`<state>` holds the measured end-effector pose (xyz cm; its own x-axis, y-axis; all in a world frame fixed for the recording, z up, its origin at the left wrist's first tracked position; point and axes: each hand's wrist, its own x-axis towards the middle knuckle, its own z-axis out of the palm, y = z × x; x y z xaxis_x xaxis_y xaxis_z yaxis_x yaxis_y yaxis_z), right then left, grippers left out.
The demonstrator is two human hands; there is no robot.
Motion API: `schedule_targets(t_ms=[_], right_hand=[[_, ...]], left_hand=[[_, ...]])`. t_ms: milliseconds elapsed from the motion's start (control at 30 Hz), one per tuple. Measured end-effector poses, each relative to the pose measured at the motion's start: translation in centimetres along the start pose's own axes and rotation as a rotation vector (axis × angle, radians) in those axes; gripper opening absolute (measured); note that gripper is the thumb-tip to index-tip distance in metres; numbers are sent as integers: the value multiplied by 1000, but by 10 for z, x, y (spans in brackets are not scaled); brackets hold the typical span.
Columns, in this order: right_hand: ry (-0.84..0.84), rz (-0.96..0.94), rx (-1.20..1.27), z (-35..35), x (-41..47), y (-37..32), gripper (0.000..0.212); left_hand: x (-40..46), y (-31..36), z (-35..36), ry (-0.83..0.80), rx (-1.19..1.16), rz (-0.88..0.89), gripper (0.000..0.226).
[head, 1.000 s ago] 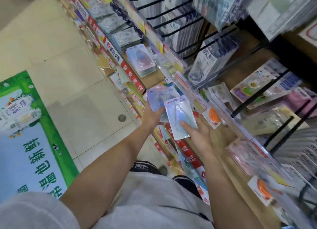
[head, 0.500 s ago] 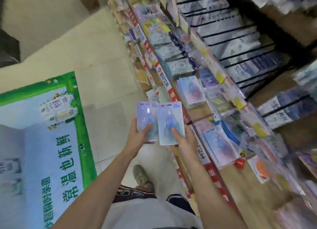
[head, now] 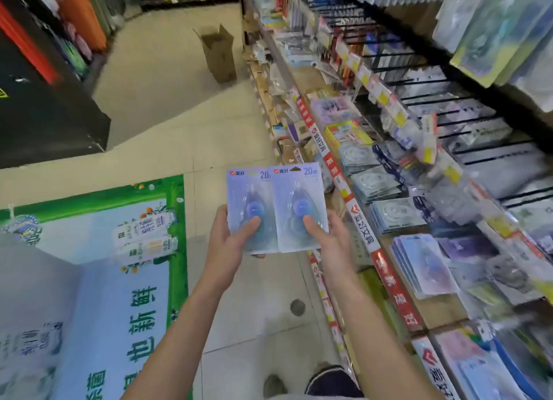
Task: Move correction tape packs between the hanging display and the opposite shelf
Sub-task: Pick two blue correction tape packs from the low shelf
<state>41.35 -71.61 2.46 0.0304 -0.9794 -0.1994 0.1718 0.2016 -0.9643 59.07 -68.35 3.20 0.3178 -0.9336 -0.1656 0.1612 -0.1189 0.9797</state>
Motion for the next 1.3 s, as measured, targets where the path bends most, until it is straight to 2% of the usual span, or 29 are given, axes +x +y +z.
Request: schedule_targets(t_ms=[200,333,533,767,900,1000,1100,1300], right_hand=[[-16,-99,56,53,69,-43,50],[-46,-187,93,87,126,-75,28],[-25,-265,154,136,235,-118,20],[33,-385,202,175,384,-172,31],[67,-420,229,182,447,-191,30],[113,-464,217,186,484,-200,30],[172,-494,216,188,518,-203,20],[401,-526,201,195,590,-205,21]], left_hand=[[72,54,-18,28,-29,117,30],[137,88,-19,25,-16,181,35],[258,144,-5,-28,17,245,38],[409,209,24,-92,44,312,38],[471,227,43,-125,48,343,37],[513,237,55,-165,45,337,36],[558,239,67,-207,44,342,37],[664,230,87,-337,60,360,39]])
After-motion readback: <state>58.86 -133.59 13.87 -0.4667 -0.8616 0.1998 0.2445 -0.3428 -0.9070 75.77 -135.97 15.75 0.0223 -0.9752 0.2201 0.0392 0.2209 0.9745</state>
